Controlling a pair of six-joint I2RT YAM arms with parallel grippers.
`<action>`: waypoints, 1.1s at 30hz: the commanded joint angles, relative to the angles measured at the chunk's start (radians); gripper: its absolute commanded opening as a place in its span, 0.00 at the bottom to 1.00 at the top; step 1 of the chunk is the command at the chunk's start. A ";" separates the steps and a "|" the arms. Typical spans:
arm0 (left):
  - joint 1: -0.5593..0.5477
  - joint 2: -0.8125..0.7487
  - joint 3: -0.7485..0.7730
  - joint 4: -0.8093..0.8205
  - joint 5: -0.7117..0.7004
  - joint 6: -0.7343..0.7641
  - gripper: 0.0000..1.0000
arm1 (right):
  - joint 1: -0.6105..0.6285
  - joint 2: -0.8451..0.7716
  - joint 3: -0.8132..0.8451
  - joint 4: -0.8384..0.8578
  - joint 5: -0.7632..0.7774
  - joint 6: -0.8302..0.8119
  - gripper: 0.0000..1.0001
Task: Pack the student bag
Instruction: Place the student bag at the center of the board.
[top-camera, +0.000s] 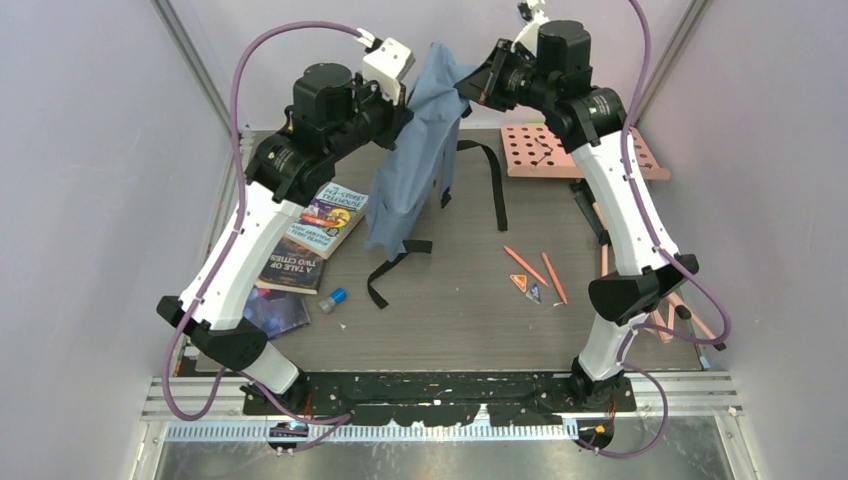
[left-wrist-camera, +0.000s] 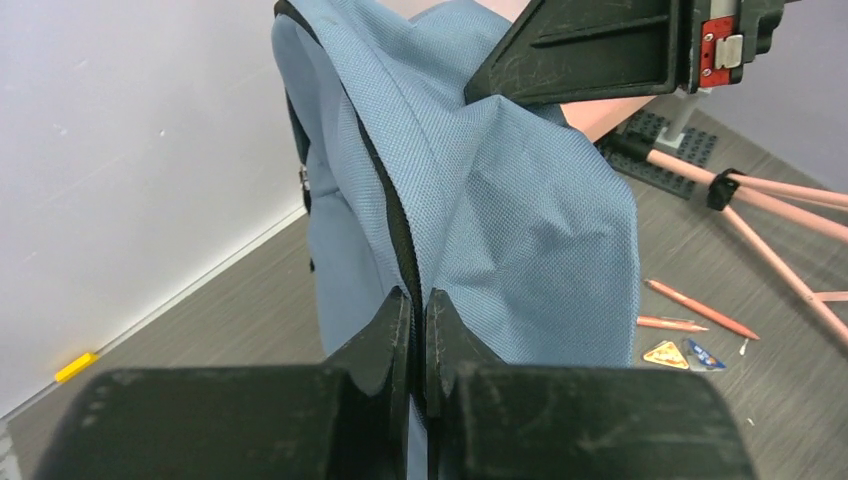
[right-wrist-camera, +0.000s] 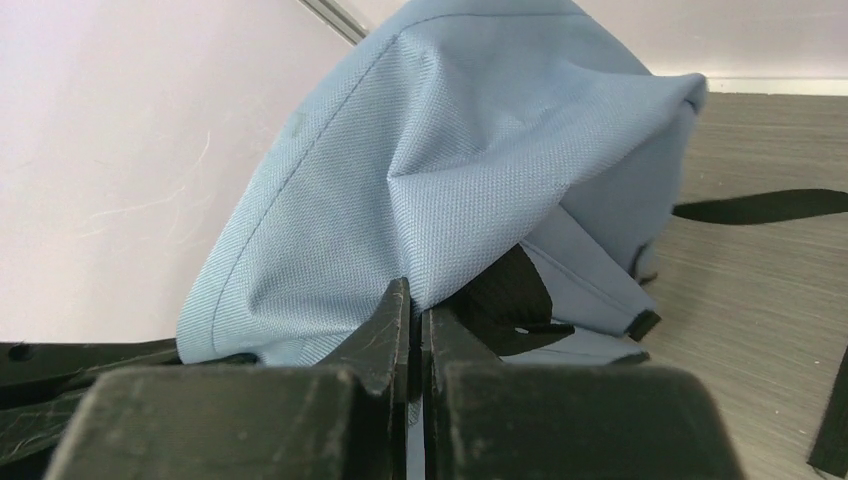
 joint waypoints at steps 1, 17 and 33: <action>-0.002 -0.052 -0.040 0.095 -0.052 0.021 0.00 | -0.005 0.015 0.039 0.104 0.064 0.032 0.01; -0.003 -0.152 -0.071 0.022 -0.011 0.093 0.00 | 0.143 -0.006 -0.030 0.155 -0.122 -0.156 0.01; -0.014 -0.263 -0.447 0.100 0.137 -0.074 0.00 | 0.198 -0.193 -0.616 0.308 0.196 -0.252 0.05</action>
